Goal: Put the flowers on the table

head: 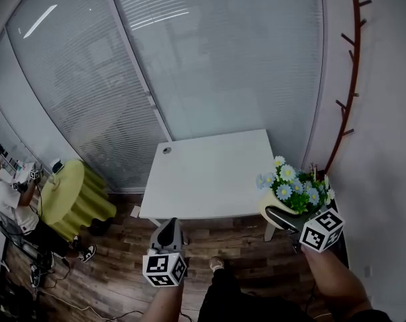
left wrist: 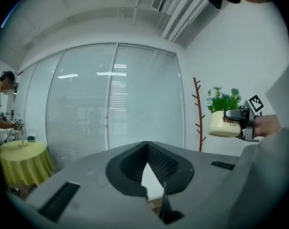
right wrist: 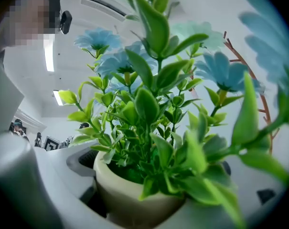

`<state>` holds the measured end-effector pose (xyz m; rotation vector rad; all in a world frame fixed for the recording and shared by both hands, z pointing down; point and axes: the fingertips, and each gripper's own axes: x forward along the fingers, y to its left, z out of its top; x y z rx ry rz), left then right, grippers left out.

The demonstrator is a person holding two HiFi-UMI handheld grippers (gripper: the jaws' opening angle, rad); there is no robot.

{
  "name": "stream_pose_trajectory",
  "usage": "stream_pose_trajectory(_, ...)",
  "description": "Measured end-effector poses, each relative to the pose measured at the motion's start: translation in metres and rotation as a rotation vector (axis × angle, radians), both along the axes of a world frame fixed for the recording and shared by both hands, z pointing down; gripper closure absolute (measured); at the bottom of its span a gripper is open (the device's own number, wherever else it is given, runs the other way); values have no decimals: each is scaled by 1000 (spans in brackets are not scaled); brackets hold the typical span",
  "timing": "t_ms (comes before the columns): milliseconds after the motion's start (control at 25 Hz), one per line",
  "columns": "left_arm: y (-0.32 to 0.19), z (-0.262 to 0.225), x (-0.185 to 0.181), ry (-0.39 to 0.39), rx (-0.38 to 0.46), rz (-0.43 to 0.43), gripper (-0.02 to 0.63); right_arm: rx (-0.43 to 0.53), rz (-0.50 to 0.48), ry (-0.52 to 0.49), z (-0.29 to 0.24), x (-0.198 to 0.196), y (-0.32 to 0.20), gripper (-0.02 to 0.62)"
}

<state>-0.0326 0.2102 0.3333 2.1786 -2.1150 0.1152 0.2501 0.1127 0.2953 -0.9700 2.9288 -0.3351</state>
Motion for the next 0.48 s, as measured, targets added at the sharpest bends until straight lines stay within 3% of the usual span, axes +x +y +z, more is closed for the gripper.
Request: stream_pose_trajectory(480,-56,4,-16,-25,-1,70,606,-15,29,54,11,-14,-35,54)
